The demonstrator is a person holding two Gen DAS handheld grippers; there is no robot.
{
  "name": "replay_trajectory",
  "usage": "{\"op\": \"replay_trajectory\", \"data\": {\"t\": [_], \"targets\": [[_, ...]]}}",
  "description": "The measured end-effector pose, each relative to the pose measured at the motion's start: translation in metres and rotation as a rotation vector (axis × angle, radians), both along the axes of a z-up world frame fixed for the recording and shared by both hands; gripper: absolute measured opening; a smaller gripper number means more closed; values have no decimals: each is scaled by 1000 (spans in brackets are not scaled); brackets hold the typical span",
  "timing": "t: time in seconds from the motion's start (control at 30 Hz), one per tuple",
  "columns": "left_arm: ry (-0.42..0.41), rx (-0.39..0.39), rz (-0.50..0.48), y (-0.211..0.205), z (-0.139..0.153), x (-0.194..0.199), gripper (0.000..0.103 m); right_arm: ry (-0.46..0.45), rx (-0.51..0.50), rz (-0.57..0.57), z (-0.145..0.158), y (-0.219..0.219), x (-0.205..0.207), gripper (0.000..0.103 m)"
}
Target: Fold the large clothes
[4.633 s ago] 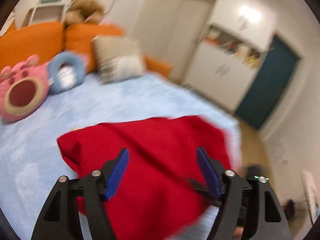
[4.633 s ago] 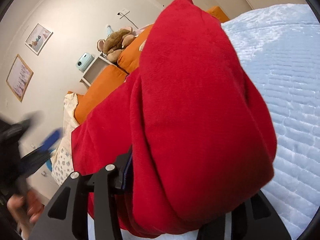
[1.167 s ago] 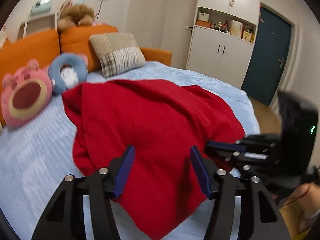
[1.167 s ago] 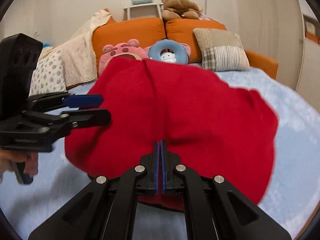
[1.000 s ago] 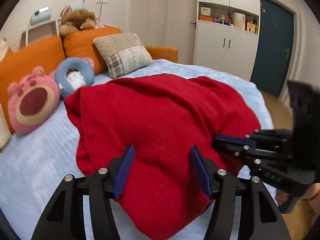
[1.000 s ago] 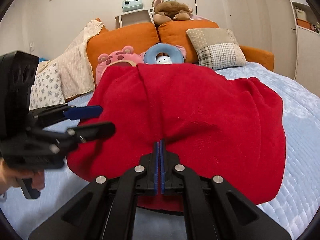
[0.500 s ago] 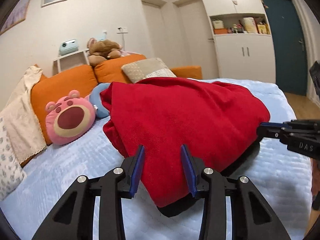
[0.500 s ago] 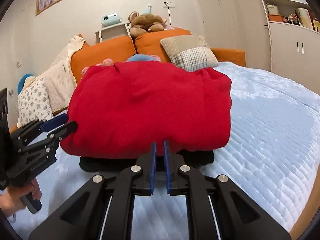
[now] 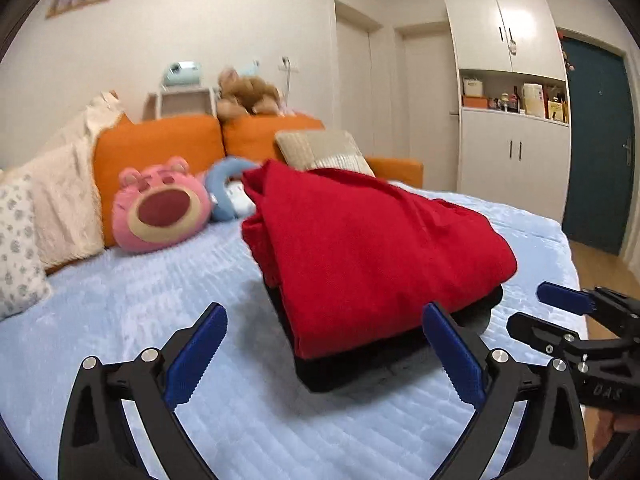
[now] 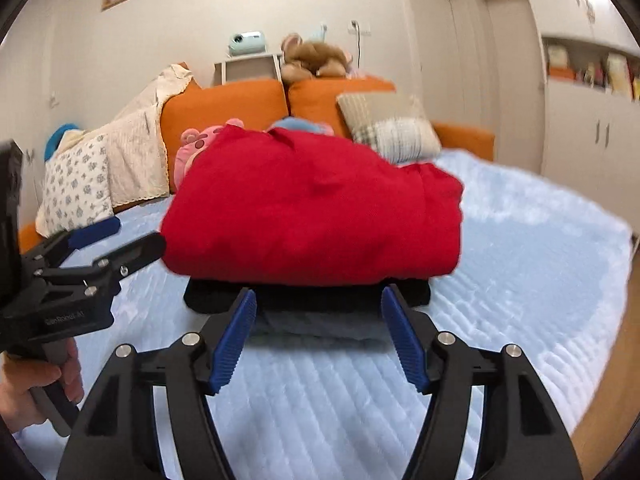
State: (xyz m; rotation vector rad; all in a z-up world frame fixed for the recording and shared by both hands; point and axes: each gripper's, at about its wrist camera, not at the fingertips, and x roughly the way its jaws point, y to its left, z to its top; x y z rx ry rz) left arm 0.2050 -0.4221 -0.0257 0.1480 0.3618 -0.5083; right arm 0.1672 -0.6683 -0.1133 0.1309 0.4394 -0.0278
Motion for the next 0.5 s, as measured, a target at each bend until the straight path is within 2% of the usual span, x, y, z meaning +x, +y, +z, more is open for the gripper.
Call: {"op": "replay_trajectory", "data": {"t": [0.1,0.17,0.23,0.3,0.47,0.5], "targets": [[-20,41,10,0,-9,-16,99,-26,-2,-31,-3,13,-18,71],[-30,63,16,0,-14,-26,99,-27,-4,-34,-4,18,-24,89],[-47,65,27,3,-17,-34,100,-37,-8,-40,-6,24,-32,99],[-51,39,27,10,-25,-44,100,-46,-27,-63,-10,31,-41,98],[20,-25,12,21,-47,-49,100,-40,-52,-116,-27,37,-55,98],[31,-30,12,22,-50,-49,100,-62,-46,-119,-30,38,-59,98]]}}
